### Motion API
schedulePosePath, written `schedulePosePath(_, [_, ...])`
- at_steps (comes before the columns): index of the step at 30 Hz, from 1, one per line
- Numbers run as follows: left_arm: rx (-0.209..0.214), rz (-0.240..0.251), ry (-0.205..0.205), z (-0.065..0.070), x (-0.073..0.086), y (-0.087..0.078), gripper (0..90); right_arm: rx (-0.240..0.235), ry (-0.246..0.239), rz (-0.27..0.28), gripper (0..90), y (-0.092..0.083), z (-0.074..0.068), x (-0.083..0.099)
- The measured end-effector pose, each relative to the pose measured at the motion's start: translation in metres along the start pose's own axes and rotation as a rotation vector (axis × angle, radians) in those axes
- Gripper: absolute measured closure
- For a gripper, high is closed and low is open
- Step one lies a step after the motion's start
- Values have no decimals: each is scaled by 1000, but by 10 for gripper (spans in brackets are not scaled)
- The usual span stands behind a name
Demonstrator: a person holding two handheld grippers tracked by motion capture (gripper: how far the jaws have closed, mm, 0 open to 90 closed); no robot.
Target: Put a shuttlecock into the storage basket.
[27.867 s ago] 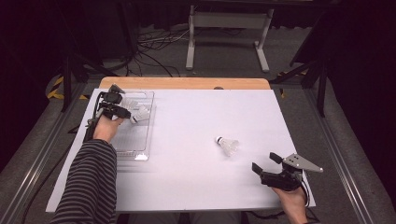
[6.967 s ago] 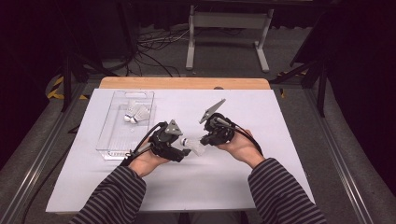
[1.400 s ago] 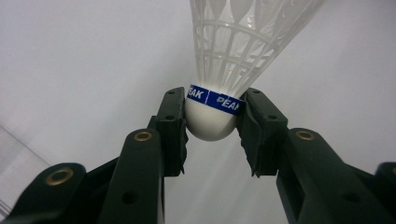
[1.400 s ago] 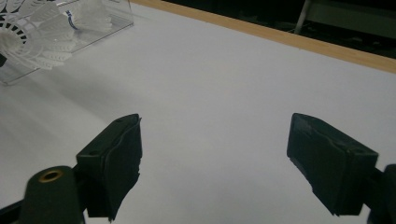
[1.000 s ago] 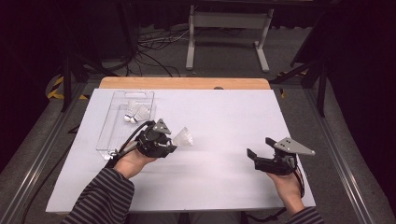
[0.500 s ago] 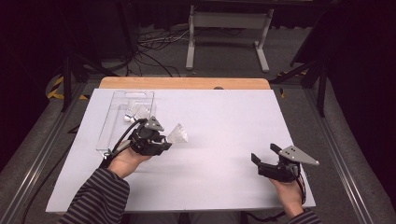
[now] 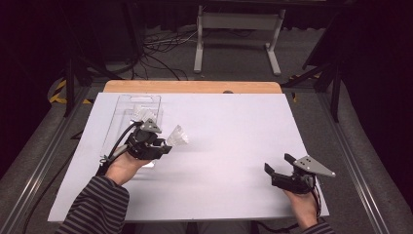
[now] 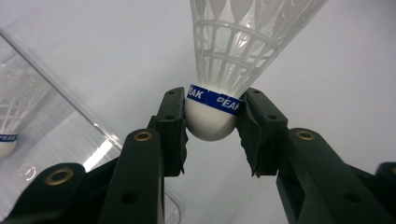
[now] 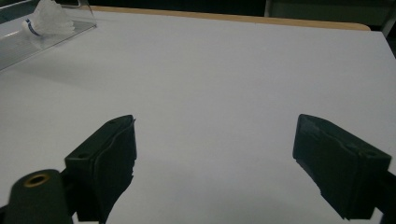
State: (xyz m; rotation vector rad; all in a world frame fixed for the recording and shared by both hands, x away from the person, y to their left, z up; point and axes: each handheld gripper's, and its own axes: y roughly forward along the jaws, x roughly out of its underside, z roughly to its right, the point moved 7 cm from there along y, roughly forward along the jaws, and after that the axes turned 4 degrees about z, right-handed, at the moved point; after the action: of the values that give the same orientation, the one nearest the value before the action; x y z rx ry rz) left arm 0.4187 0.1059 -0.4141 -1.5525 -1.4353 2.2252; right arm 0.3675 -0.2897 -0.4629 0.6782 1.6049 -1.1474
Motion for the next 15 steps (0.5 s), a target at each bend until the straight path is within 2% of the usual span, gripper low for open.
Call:
schedulePosePath(11, [-25,20,-36,-15,1,-14,636,8,-1,-14,137,1,2,6])
schedulePosePath(15, [-29,34,-62,-20,1,-18,637,7,0,-14,137,2,2,6])
